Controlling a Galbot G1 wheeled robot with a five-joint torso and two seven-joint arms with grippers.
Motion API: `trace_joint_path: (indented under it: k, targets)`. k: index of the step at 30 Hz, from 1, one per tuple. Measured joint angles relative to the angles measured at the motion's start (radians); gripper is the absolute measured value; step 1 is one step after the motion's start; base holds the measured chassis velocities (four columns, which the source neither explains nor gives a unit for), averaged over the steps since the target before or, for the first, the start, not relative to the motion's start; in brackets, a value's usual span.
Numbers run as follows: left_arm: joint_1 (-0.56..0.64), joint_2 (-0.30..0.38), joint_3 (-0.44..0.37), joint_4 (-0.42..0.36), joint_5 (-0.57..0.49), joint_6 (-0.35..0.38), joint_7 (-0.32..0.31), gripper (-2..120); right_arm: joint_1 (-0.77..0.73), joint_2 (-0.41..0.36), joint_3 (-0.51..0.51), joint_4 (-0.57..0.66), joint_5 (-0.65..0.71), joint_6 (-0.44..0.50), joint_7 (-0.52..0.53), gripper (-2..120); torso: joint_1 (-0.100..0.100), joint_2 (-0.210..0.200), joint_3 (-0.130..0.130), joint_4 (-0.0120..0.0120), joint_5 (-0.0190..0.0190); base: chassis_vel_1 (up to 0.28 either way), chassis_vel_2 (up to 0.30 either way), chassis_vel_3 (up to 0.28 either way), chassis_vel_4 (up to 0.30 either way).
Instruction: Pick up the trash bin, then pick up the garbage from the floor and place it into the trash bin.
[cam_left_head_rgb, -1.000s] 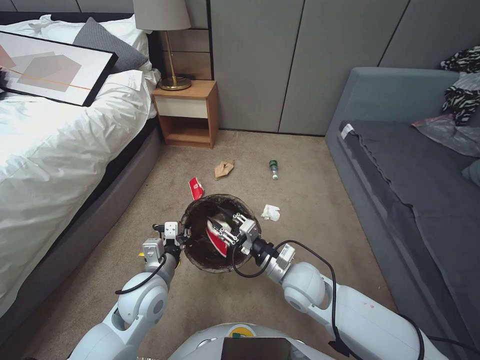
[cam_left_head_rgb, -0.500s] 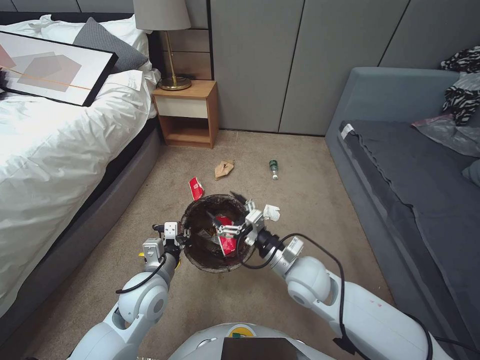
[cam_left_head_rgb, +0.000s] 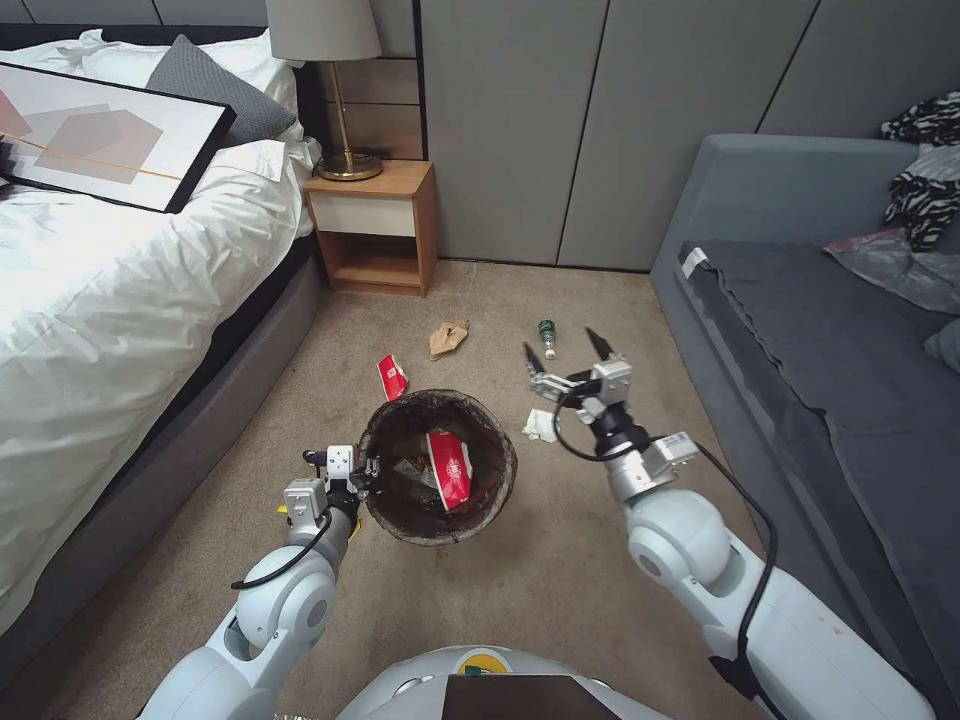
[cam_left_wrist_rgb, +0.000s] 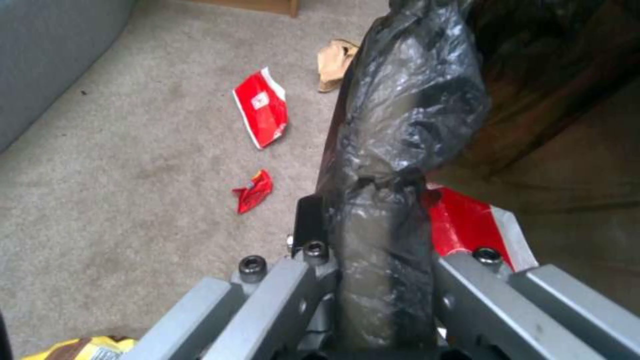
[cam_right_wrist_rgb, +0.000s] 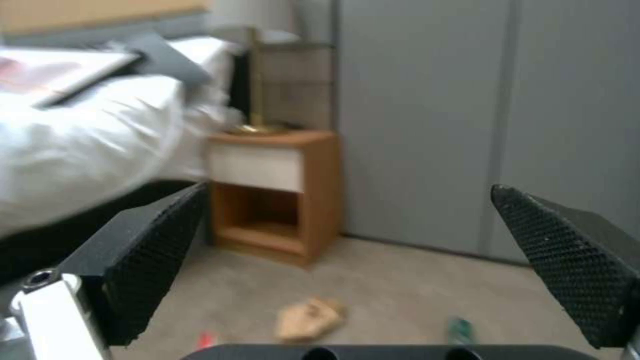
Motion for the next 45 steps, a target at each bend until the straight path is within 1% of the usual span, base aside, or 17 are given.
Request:
trace_joint_path:
  k: [21, 23, 24, 25, 27, 28, 30, 32, 33, 36, 37, 39, 40, 45]
  targets:
    - [-0.006, 0.0, 0.002, 0.009, -0.003, -0.004, 0.0, 3, -0.009, 0.009, 0.03, 0.04, 0.013, -0.002, 0.018, 100, 0.0, 0.0, 0.0, 0.0, 0.0001, 0.0, 0.0, 0.0, 0.0]
    - [-0.007, -0.001, 0.002, 0.013, -0.003, -0.004, -0.001, 3, -0.019, 0.009, 0.072, 0.073, 0.024, -0.002, 0.021, 100, 0.0, 0.0, 0.0, 0.0001, 0.0001, 0.0, 0.0, 0.0, 0.0]
    - [-0.009, -0.002, 0.003, 0.015, -0.003, -0.004, -0.001, 3, -0.031, 0.009, 0.11, 0.095, 0.032, -0.003, 0.028, 100, 0.0, 0.0, 0.0, 0.0, 0.0001, 0.0, 0.0, 0.0, 0.0]
    - [-0.009, -0.002, 0.003, 0.015, -0.003, -0.004, -0.001, 3, -0.031, 0.009, 0.11, 0.095, 0.032, -0.003, 0.028, 100, 0.0, 0.0, 0.0, 0.0, 0.0001, 0.0, 0.0, 0.0, 0.0]
    - [-0.01, -0.003, 0.003, 0.019, -0.003, -0.006, 0.0, 3, -0.051, 0.007, 0.175, 0.127, 0.038, -0.011, 0.078, 100, 0.0, 0.0, 0.0, -0.0001, 0.0001, 0.0, 0.0, 0.0, 0.0]
    - [-0.01, -0.003, 0.003, 0.019, -0.003, -0.006, 0.0, 3, -0.051, 0.007, 0.175, 0.127, 0.038, -0.011, 0.078, 100, 0.0, 0.0, 0.0, -0.0001, 0.0001, 0.0, 0.0, 0.0, 0.0]
    - [-0.009, -0.004, 0.004, 0.02, -0.001, -0.008, 0.0, 3, -0.072, 0.01, 0.245, 0.147, 0.039, -0.025, 0.133, 100, 0.0, 0.0, 0.0, 0.0, 0.0001, 0.0, 0.0, 0.0, 0.0]
    - [-0.006, -0.005, 0.004, 0.022, 0.004, -0.012, 0.002, 3, -0.104, 0.021, 0.322, 0.164, 0.038, -0.052, 0.185, 100, 0.0, 0.0, 0.0, 0.0, 0.0002, 0.0, 0.0, 0.0, 0.0]
    - [-0.006, -0.005, 0.004, 0.022, 0.004, -0.012, 0.002, 3, -0.104, 0.021, 0.322, 0.164, 0.038, -0.052, 0.185, 100, 0.0, 0.0, 0.0, 0.0, 0.0002, 0.0, 0.0, 0.0, 0.0]
    - [-0.001, -0.006, 0.0, 0.022, 0.009, -0.016, 0.004, 3, -0.181, 0.043, 0.448, 0.182, 0.028, -0.116, 0.258, 100, 0.0, 0.0, 0.0, 0.0001, 0.0003, 0.0, 0.0, 0.0, 0.0]
    - [-0.001, -0.006, 0.0, 0.022, 0.009, -0.016, 0.004, 3, -0.181, 0.043, 0.448, 0.182, 0.028, -0.116, 0.258, 100, 0.0, 0.0, 0.0, 0.0001, 0.0003, 0.0, 0.0, 0.0, 0.0]
    - [0.0, -0.005, -0.007, 0.022, 0.01, -0.018, 0.005, 3, -0.254, 0.054, 0.534, 0.186, 0.017, -0.141, 0.281, 100, 0.0, 0.0, 0.0, 0.0, 0.0003, 0.0, 0.0, 0.0, 0.0]
    - [0.0, -0.005, -0.009, 0.022, 0.01, -0.018, 0.005, 3, -0.274, 0.057, 0.555, 0.186, 0.013, -0.145, 0.287, 100, 0.0, 0.0, 0.0, -0.0001, 0.0003, 0.0, 0.0, 0.0, 0.0]
    - [0.0, -0.004, -0.011, 0.022, 0.01, -0.019, 0.005, 3, -0.308, 0.065, 0.588, 0.186, 0.001, -0.148, 0.296, 100, 0.0, 0.0, 0.0, -0.0002, 0.0002, -0.02, 0.031, 0.029, -0.023]
